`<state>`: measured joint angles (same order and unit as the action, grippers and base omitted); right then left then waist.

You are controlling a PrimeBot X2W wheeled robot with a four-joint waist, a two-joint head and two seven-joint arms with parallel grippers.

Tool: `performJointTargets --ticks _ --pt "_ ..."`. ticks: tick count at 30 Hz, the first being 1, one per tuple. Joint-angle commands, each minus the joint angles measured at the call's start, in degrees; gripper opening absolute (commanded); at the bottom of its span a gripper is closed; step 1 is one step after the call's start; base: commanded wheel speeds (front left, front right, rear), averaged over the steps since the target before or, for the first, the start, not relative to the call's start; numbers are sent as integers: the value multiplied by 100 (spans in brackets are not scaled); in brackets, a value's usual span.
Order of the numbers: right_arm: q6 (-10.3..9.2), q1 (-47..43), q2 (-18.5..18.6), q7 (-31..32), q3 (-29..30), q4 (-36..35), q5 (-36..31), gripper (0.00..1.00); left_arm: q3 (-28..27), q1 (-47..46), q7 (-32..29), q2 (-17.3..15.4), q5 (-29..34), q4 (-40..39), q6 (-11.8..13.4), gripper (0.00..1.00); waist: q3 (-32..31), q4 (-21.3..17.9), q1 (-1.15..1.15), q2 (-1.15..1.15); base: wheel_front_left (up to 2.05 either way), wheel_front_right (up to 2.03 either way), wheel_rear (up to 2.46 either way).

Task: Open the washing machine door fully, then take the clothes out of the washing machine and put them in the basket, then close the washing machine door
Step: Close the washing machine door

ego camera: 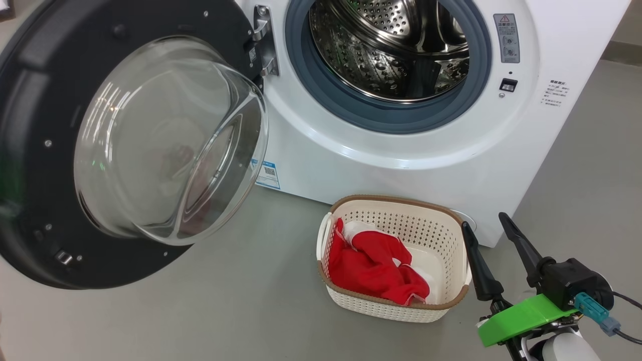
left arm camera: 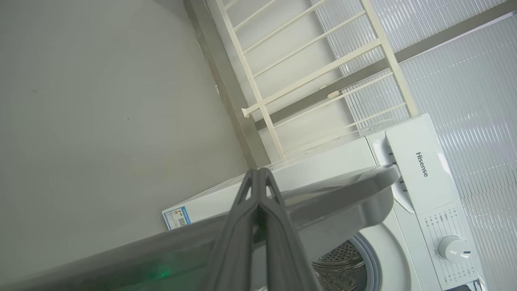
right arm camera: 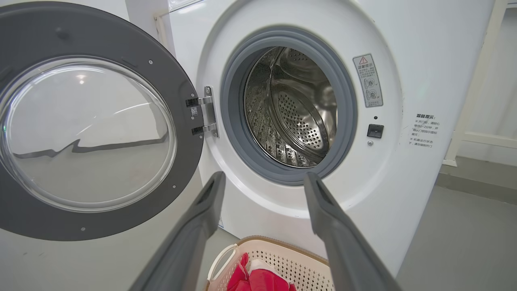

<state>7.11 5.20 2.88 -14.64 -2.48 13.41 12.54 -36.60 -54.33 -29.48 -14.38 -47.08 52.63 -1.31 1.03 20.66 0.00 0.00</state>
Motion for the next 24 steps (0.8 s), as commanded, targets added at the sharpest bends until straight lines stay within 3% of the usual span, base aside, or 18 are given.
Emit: performJointTargets --ticks 1,15,24 --pt "37 151 8 -36 -98 -135 -19 100 -22 159 -114 -178 -60 -218 -91 0 12 14 0 0 0 0 0" --pt "37 148 2 -36 -38 -134 -8 100 -111 726 -723 228 -494 -989 -296 0 76 55 0 0 0 0 0" --pt "37 156 1 -36 -46 -102 31 100 -138 1043 -1017 603 -727 -1540 -290 0 71 80 0 0 0 0 0"
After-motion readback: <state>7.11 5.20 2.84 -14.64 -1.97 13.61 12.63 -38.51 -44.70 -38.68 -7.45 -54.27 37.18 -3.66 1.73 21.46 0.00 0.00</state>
